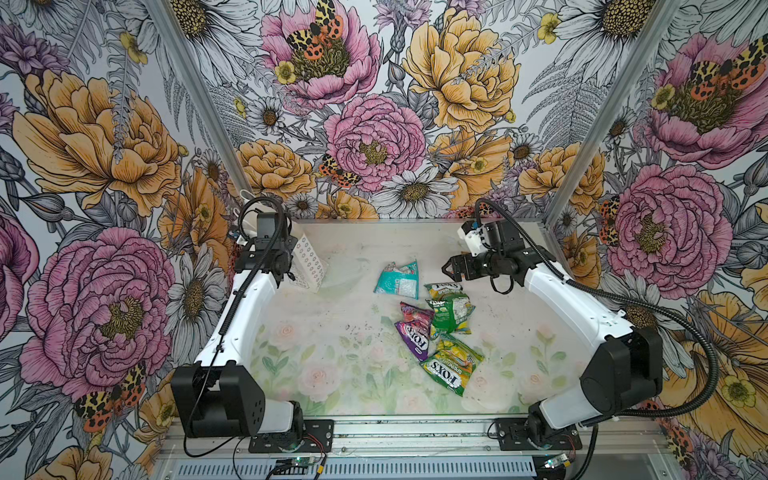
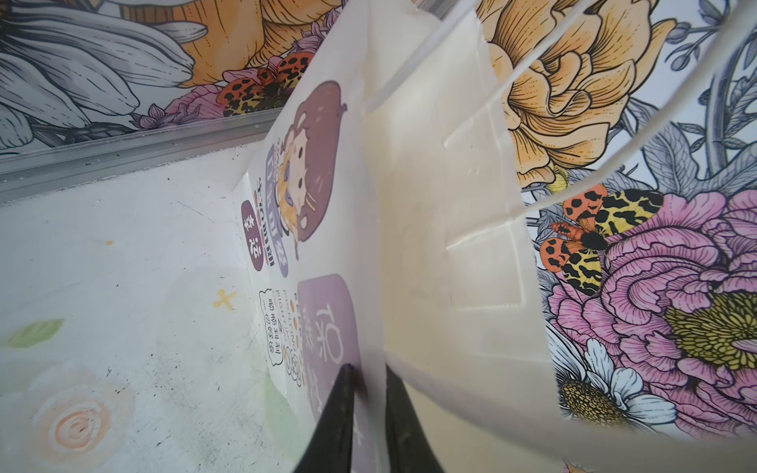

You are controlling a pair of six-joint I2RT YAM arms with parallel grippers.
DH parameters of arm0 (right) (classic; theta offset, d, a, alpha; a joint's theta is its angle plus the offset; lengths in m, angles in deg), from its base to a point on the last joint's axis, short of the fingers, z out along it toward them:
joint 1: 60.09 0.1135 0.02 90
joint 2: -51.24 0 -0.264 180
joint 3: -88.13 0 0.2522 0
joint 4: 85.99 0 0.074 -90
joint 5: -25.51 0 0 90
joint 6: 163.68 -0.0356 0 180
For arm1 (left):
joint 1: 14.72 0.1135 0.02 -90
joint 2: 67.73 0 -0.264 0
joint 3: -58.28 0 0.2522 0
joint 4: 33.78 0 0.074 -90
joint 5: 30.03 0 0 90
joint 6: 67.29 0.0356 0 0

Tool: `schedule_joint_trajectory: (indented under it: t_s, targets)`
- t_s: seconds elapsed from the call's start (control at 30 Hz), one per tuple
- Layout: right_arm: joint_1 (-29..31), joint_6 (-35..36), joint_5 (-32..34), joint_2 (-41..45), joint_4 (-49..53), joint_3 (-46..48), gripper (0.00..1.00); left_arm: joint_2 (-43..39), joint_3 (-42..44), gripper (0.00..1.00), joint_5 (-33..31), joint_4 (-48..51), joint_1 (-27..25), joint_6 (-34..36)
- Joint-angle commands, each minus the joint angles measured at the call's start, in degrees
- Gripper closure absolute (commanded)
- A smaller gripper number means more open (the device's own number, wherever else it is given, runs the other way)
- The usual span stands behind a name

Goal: Place the snacks into the paper bag

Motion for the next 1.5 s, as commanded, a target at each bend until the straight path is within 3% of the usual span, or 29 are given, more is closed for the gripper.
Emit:
schedule_joint_trajectory:
  t_s: [0.0,0.23,0.67,1.03,1.3,1.47]
  targets:
    - [0.3,0.4,0.1,-1.2,-0.9,0.2,0.07,0.1,1.0,0.88,1.8,-0.8,0.6,0.0]
    - [0.3,0.4,0.1,-1.8,-0.9,0.0,0.07,0.4,1.0,1.00,4.2,-2.2,0.8,0.7]
    - [0.3,-0.8,0.0,-1.9,-0.9,-0.3,0.08,-0.2,-1.2,1.00,10.9,-2.2,-0.5,3.9]
    - [0.3,-3.7,-0.3,-1.3,-0.9,-0.6,0.08,-1.5,-4.6,1.00,14.1,-2.1,-7.6,8.1]
    - [0.3,-6.2,-0.1,-1.0,-0.9,-0.2,0.08,0.5,-7.5,1.00,19.3,-1.5,-11.4,14.4]
    - [0.4,-8.4,-0.1,-0.7,-0.9,0.0,0.09,2.4,-10.8,1.00,21.2,4.3,-12.2,19.8]
